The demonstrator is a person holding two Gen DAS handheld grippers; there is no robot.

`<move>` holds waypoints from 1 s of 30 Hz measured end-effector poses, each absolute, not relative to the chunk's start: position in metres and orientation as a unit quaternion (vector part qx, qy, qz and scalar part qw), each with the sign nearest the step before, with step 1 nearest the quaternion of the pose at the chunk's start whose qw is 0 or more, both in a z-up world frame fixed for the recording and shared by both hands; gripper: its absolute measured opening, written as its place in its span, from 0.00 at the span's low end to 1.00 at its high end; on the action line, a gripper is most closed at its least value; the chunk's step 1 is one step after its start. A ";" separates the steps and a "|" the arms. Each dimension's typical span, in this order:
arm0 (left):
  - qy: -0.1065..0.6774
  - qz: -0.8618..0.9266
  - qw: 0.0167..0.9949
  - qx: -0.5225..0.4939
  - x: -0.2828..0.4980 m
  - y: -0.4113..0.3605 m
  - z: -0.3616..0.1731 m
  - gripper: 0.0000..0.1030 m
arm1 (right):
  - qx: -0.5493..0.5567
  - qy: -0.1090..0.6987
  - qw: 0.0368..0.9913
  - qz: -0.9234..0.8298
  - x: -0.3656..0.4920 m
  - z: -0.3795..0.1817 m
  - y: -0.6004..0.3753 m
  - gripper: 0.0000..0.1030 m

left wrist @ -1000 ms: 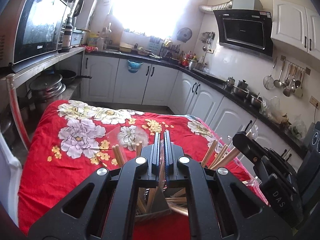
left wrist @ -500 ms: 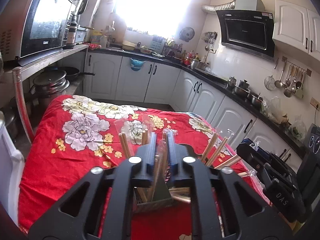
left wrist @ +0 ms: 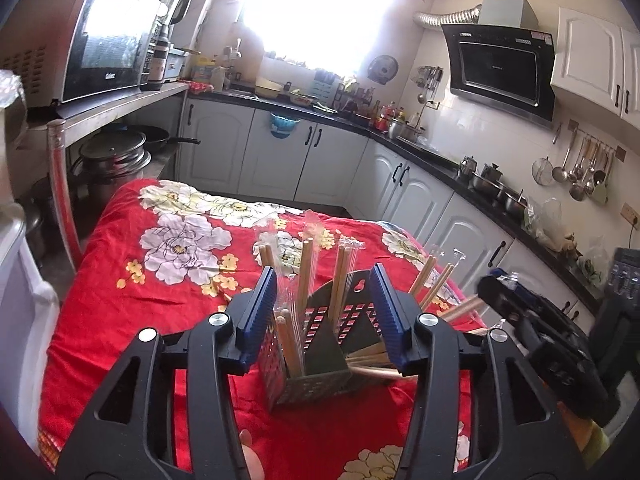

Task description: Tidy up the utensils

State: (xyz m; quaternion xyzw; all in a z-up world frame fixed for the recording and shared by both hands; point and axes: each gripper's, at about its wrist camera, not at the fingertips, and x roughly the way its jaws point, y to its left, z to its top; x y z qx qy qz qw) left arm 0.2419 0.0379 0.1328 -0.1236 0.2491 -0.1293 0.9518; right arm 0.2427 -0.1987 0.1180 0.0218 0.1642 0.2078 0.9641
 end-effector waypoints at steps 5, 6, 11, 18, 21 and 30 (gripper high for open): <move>0.244 -0.132 0.953 -0.121 0.232 0.041 0.135 0.44 | 0.021 0.188 0.960 0.208 0.259 0.109 -0.190 0.39; 0.244 -0.132 0.953 -0.120 0.230 0.042 0.135 0.44 | 0.027 0.190 0.958 0.212 0.259 0.108 -0.191 0.40; 0.244 -0.130 0.953 -0.124 0.223 0.047 0.132 0.45 | 0.035 0.197 0.957 0.211 0.255 0.100 -0.194 0.45; 0.238 -0.127 0.954 -0.134 0.206 0.052 0.128 0.53 | 0.033 0.195 0.959 0.204 0.248 0.095 -0.197 0.54; 0.233 -0.126 0.955 -0.132 0.198 0.051 0.128 0.54 | 0.031 0.191 0.961 0.197 0.249 0.093 -0.197 0.57; 0.215 -0.126 0.960 -0.128 0.166 0.051 0.128 0.61 | 0.014 0.154 0.968 0.199 0.238 0.093 -0.197 0.74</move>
